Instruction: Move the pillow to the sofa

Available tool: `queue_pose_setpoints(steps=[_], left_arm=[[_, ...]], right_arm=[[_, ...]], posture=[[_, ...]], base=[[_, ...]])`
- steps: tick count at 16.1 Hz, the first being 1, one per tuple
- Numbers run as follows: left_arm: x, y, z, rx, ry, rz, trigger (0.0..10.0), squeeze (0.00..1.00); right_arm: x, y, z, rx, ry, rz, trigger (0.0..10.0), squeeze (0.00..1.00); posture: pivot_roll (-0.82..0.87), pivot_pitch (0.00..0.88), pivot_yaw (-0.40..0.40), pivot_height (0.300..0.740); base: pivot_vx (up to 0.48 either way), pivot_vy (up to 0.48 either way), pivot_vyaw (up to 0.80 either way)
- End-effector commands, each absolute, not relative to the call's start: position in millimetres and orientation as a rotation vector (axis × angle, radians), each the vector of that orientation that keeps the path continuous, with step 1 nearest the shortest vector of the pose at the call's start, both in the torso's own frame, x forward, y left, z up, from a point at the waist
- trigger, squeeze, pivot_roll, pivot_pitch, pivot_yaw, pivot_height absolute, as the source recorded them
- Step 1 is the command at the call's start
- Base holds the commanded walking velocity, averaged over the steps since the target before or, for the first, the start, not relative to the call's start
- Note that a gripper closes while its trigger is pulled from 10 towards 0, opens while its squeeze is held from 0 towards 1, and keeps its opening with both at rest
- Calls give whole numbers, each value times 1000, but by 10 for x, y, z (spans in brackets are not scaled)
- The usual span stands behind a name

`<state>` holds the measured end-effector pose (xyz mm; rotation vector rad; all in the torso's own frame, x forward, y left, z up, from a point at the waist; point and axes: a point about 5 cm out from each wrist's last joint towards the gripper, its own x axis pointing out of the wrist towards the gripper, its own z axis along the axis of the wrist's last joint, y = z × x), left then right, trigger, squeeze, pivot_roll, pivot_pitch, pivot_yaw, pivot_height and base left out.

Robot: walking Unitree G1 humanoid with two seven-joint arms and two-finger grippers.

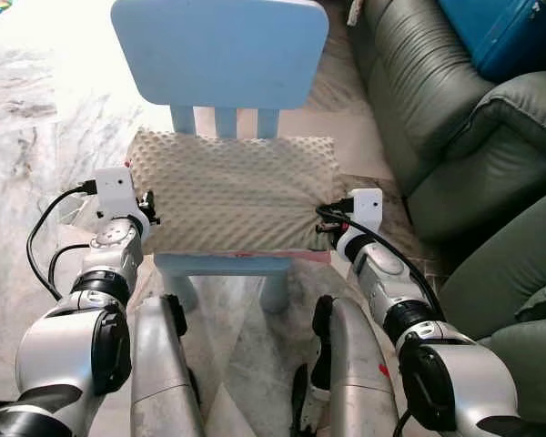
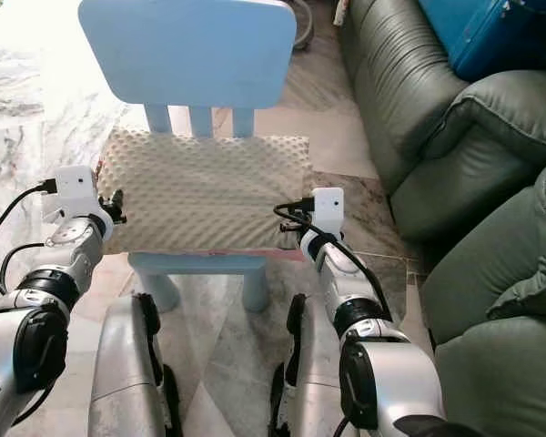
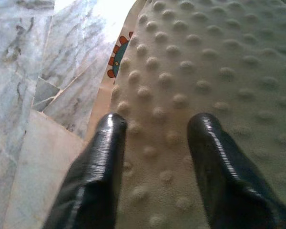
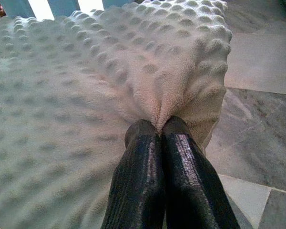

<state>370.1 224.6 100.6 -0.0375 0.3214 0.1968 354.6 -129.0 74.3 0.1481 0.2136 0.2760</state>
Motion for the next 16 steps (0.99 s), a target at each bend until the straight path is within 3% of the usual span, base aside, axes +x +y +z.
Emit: queue_pose_setpoints(steps=[1, 10, 16], left_arm=[[3729, 2242, 1046, -38, 337, 182, 10000, 1000], [3606, 2351, 862, -32, 443, 167, 10000, 1000], [3580, 2268, 784, -41, 459, 150, 10000, 1000]], right_arm=[[3525, -1322, 720, 148, 209, 262, 0, 0], [3477, -1227, 661, 129, 227, 292, 0, 0], [3495, -1258, 687, 127, 222, 283, 0, 0]], posture=[[16, 217, -58, 513], [13, 222, -69, 513], [-3, 229, -65, 513]], base=[[0, 0, 0], [0, 0, 0], [0, 0, 0]])
